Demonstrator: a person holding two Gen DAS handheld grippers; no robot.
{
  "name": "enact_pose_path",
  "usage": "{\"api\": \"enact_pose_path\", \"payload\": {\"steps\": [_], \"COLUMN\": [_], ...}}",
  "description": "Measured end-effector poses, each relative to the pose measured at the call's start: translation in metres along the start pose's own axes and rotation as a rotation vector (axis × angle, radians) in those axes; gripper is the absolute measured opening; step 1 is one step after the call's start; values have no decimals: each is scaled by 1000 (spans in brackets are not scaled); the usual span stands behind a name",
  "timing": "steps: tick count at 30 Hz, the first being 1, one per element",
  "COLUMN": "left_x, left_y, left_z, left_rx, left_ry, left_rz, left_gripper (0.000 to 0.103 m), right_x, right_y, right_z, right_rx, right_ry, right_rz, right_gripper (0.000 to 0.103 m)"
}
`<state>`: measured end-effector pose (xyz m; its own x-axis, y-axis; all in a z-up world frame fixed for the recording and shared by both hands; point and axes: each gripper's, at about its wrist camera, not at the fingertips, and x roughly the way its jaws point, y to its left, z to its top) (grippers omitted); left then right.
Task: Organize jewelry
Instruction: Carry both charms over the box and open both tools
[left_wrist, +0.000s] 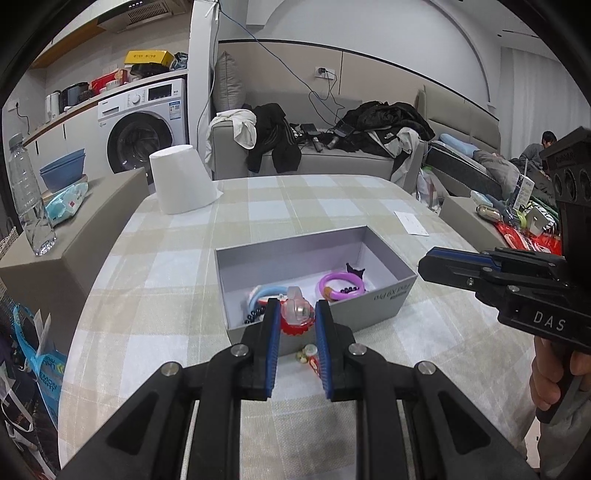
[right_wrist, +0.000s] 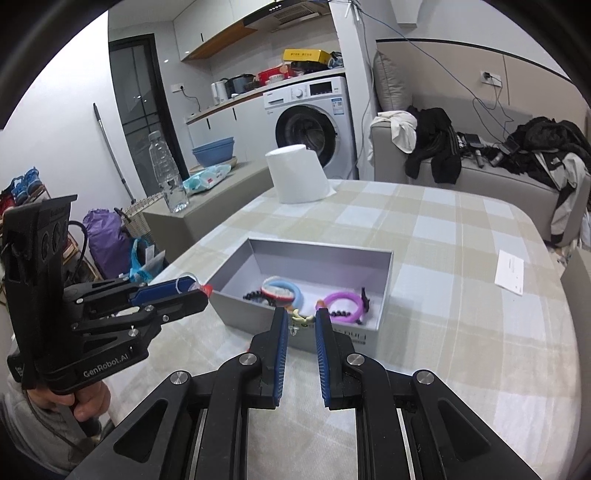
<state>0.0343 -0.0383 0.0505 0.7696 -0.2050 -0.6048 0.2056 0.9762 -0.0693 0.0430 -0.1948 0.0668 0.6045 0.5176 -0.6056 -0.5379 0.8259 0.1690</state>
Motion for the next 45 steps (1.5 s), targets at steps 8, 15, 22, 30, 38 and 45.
{"api": "enact_pose_path", "payload": {"steps": [8,15,22,30,38,45], "left_x": [12,34,48,51,53,44], "left_y": [14,14,10,9,9,10], "left_z": [9,13,6,6,6,7], "left_rx": [-38,-43,-26,-19,-18,-26], "left_ry": [-15,8,58,72,76,69], "left_rz": [32,24,30,33,33,1], "left_gripper": [14,14,14,14,14,38], "right_x": [19,47,62,65,66,56], "right_y": [-15,-22,-27,-28,-29,-25], "right_z": [12,16,12,9,9,10], "right_rx": [67,120,135,139,143,118], "right_ry": [-17,29,65,82,86,60], "right_rz": [17,43,32,24,21,33], "right_gripper": [14,14,14,15,16,30]}}
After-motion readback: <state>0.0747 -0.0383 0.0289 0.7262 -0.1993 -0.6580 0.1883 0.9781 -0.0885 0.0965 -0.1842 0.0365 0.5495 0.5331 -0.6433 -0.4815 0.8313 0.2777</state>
